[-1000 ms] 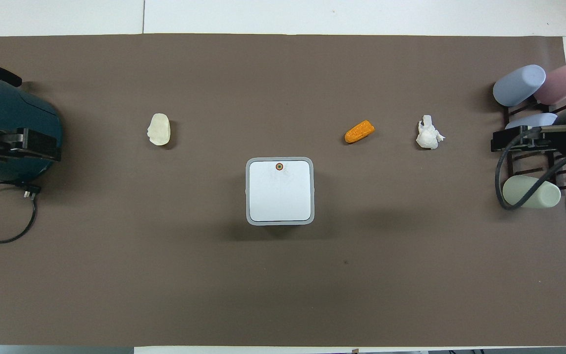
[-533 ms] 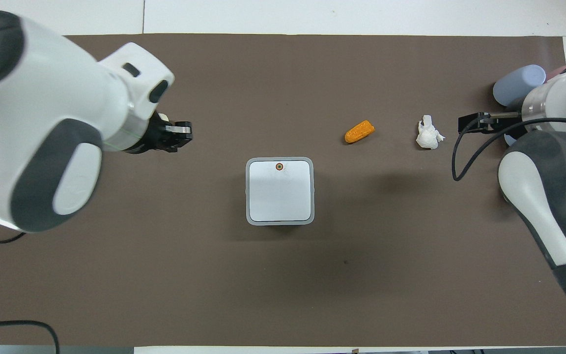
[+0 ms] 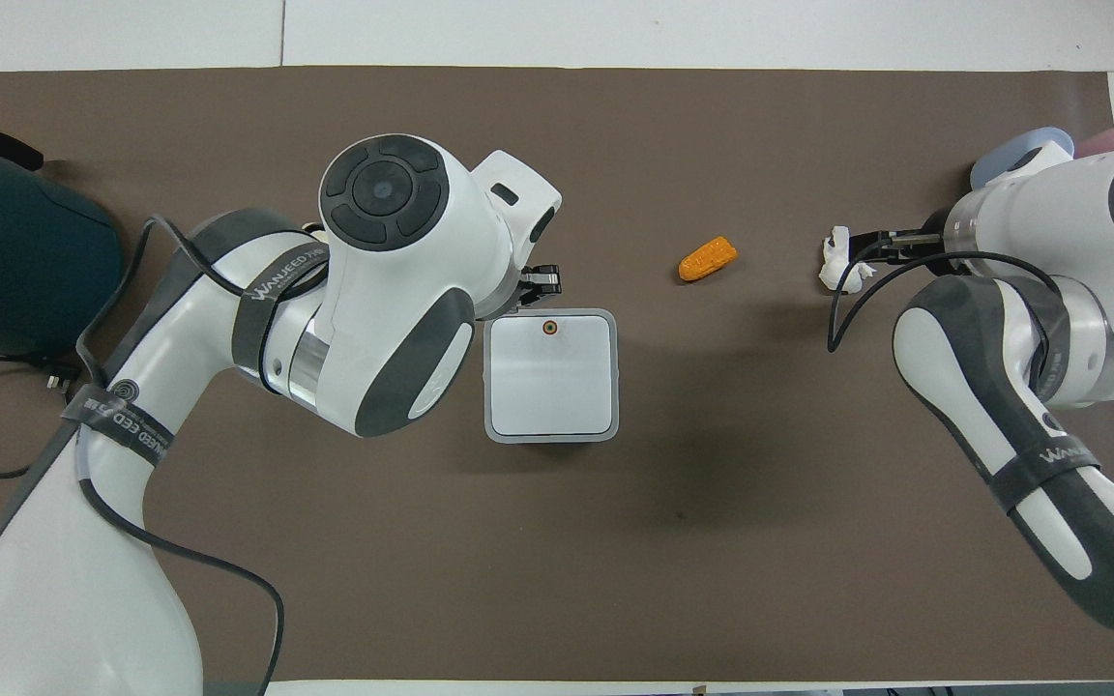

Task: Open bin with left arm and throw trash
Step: 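Open the bin lid with the left gripper while the right gripper grasps the tissue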

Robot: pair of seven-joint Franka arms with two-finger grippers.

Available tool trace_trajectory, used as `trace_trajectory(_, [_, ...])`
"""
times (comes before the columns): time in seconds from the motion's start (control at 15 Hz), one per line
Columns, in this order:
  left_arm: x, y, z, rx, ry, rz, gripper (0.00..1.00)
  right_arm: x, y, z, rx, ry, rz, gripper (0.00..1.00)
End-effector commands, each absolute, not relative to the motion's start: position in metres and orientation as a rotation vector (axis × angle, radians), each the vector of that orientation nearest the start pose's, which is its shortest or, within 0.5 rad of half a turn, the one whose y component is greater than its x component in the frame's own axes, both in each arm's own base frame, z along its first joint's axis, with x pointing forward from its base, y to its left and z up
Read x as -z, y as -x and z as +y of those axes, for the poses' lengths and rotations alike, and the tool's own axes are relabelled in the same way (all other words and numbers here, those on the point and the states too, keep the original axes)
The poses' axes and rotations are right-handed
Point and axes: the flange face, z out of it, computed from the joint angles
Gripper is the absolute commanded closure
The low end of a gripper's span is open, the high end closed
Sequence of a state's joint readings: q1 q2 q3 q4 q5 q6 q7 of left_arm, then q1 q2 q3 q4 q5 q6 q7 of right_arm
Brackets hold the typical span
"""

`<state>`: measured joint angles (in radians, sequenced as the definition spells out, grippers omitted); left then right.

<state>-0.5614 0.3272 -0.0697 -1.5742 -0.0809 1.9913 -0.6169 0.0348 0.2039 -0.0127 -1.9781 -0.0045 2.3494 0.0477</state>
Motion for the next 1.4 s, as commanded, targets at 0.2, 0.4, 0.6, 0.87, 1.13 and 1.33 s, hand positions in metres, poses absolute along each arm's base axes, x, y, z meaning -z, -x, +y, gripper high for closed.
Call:
trace_trajectory(0.2, [-0.442, -0.529, -0.408, 0.035, 3.293, -0.024, 1.00, -0.326, -0.623, 0.015, 0.350, 3.114, 0.016, 0.04])
trace_trajectory(0.4, [-0.434, -0.530, -0.410, 0.040, 3.295, -0.044, 1.00, -0.301, -0.624, 0.017, 0.343, 3.115, 0.023, 0.03])
trace_trajectory(0.6, [-0.431, -0.529, -0.412, 0.056, 3.302, -0.045, 1.00, -0.296, -0.621, 0.017, 0.343, 3.115, 0.023, 0.10])
trace_trajectory(0.87, [-0.424, -0.523, -0.418, 0.067, 3.307, -0.041, 1.00, -0.298, -0.619, 0.017, 0.328, 3.117, 0.023, 1.00])
trace_trajectory(1.13, [-0.419, -0.520, -0.419, 0.061, 3.303, -0.037, 1.00, -0.338, -0.611, 0.024, 0.285, 3.117, 0.005, 1.00])
trace_trajectory(1.33, [-0.407, -0.515, -0.420, 0.059, 3.299, -0.028, 1.00, -0.406, -0.601, 0.028, 0.258, 3.116, 0.003, 1.00])
